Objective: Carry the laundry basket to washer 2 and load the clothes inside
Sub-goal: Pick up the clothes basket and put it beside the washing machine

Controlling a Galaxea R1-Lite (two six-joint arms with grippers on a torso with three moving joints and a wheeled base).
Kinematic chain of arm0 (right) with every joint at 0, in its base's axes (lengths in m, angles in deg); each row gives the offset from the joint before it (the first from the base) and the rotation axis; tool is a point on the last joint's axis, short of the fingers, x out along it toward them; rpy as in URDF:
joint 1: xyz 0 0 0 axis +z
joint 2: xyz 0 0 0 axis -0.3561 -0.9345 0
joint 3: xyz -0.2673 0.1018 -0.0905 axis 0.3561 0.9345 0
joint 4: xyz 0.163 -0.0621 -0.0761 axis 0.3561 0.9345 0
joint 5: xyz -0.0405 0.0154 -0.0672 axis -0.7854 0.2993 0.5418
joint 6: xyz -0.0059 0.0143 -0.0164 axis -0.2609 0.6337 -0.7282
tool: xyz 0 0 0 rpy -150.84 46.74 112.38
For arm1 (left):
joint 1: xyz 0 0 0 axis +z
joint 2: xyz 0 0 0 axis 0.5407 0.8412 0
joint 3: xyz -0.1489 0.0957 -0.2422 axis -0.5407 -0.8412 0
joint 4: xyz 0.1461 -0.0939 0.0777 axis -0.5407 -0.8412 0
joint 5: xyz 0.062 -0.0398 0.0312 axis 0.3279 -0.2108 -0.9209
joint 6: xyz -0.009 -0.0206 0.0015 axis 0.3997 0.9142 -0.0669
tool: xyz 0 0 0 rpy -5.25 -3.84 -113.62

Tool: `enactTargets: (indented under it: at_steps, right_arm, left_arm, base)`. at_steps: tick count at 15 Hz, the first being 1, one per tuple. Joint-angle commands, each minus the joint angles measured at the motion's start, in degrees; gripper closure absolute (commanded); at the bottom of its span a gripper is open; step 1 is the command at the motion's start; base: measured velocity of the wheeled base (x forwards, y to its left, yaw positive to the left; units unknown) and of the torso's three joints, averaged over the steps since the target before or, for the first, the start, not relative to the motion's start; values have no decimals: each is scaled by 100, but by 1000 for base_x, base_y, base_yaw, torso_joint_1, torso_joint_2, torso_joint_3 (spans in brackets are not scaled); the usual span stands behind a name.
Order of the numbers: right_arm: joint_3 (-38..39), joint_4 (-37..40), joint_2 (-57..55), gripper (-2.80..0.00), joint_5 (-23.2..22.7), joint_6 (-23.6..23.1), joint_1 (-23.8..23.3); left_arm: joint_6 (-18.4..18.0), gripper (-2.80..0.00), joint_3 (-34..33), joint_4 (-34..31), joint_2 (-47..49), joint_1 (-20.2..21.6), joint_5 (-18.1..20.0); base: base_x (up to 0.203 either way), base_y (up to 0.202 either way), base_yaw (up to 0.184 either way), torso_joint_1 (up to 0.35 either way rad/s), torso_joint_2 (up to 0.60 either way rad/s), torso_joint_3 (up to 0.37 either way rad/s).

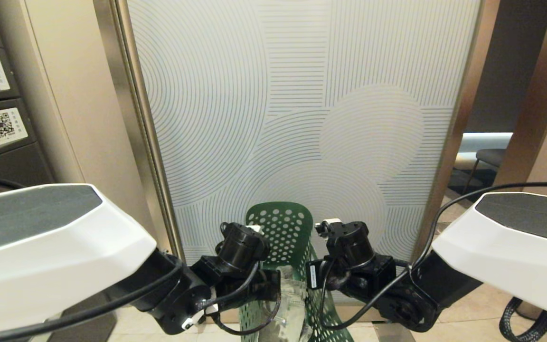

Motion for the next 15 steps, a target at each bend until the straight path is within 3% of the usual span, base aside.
enactTargets:
  at_steps: [1,15]
  right_arm:
    - [2,-23,-2,0,4,-40,-4]
    - [37,-32,-11,0,153,4,-21]
  left_arm:
    - [16,0,2,16,8,0,-5]
    - [25,0,-7,16,8,0,-5]
  base:
    - [0,0,0,0,0,0]
    - [0,0,0,0,0,0]
